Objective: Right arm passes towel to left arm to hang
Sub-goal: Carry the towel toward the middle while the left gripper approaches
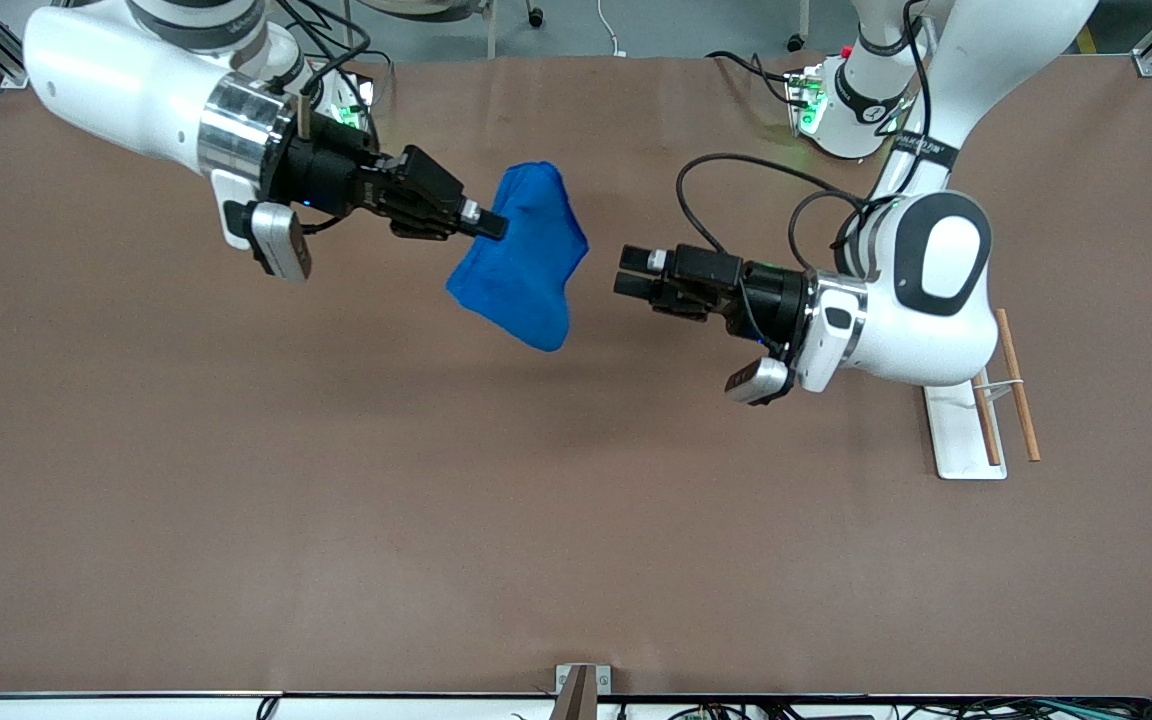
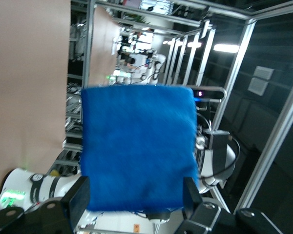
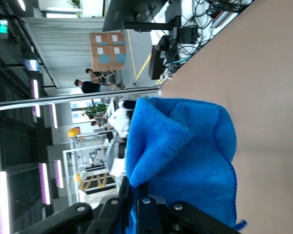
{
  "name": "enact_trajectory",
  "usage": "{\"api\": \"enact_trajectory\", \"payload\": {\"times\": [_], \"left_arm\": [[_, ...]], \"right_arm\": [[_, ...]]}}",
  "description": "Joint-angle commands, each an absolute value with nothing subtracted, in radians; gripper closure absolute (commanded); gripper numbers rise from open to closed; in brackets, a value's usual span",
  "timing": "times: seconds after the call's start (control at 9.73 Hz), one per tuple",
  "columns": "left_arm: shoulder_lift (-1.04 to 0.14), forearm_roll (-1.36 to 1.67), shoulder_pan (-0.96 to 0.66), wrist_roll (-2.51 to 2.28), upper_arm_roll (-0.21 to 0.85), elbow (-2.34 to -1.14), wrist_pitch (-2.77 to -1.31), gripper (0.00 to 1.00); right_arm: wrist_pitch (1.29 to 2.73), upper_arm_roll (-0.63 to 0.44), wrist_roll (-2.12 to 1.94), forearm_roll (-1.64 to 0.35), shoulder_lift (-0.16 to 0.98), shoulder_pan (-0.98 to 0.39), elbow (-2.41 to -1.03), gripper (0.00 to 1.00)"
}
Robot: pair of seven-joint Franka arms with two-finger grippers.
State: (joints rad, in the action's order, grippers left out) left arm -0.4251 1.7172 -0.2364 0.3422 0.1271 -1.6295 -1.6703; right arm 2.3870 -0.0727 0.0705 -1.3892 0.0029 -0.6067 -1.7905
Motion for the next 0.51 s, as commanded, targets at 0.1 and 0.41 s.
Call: {"api": "enact_trajectory", "payload": {"times": [0.1,0.41], "left_arm": [[-0.495,1.827,-0.259,0.433,0.135,-1.638,-1.675,0.19],[-0.485,1.833,-0.249,0.419,0.147,-1.641,-1.667,0.3]], "right_arm": [[2.418,-0.081,0.075,-1.546,0.057,-0.666,-1.717,1.0],[2.418,-0.081,0.075,-1.58,0.067,-0.676,-1.69,1.0]]}}
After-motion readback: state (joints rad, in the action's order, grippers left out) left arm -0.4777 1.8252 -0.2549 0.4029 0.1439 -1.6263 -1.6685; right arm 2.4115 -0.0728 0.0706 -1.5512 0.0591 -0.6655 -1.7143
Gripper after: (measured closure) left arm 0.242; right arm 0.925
